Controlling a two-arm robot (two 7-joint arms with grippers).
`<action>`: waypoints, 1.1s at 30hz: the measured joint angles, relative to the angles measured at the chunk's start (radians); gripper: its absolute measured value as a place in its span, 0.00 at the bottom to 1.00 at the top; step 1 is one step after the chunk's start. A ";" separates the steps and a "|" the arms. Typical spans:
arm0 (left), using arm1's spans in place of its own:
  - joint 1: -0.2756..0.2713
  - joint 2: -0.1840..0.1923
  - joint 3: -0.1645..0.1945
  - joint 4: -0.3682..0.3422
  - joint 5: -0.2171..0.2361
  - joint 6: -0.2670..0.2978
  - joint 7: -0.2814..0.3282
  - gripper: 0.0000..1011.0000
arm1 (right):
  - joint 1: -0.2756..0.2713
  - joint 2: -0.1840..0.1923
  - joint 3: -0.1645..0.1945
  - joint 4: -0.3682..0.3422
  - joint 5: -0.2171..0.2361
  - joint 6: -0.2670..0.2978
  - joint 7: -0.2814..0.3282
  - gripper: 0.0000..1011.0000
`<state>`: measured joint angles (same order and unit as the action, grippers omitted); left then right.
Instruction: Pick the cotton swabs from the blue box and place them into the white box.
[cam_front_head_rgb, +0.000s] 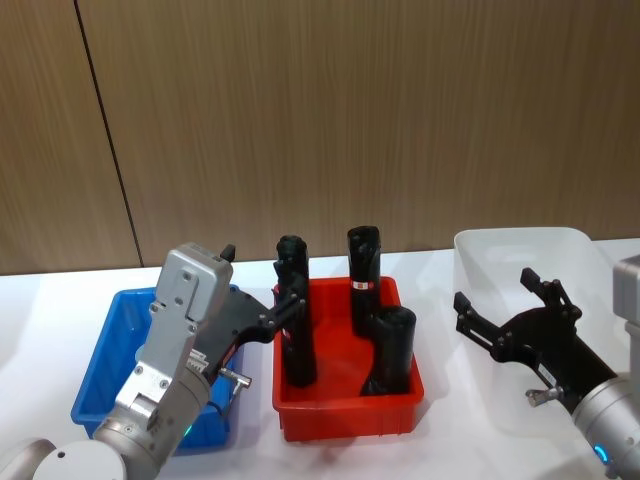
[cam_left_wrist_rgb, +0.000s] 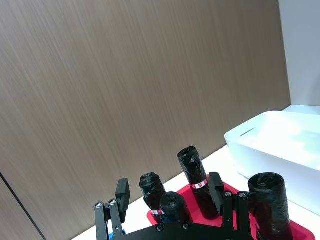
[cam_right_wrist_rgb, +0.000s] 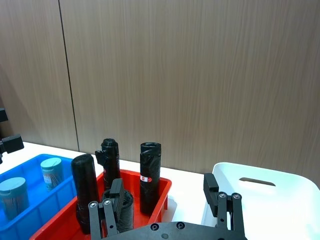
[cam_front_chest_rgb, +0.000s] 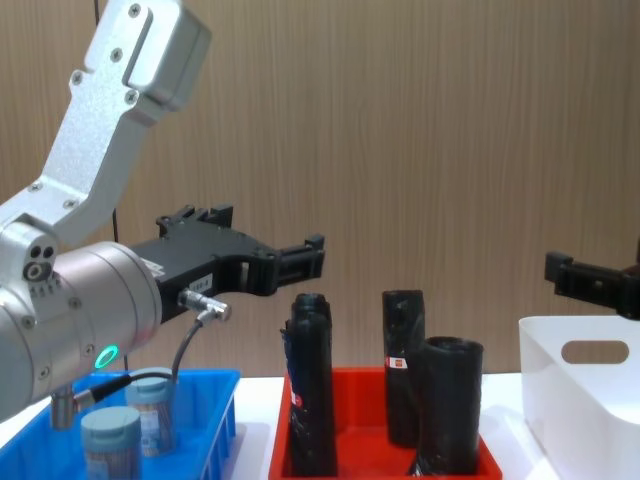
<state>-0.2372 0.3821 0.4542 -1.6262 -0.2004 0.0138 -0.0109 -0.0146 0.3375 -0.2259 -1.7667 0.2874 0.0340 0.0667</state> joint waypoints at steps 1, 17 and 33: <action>0.000 0.000 0.000 0.000 0.000 0.000 0.000 0.99 | 0.000 0.000 0.000 0.000 0.000 0.000 0.000 0.99; 0.000 0.000 0.000 0.000 0.000 0.000 0.000 0.99 | 0.000 0.000 0.000 0.000 0.000 0.000 0.000 0.99; -0.003 0.000 -0.006 0.012 -0.004 0.001 -0.001 0.99 | 0.000 0.000 0.000 0.000 0.000 0.000 0.000 0.99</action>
<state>-0.2402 0.3818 0.4486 -1.6143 -0.2043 0.0149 -0.0119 -0.0146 0.3375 -0.2258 -1.7667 0.2874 0.0340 0.0667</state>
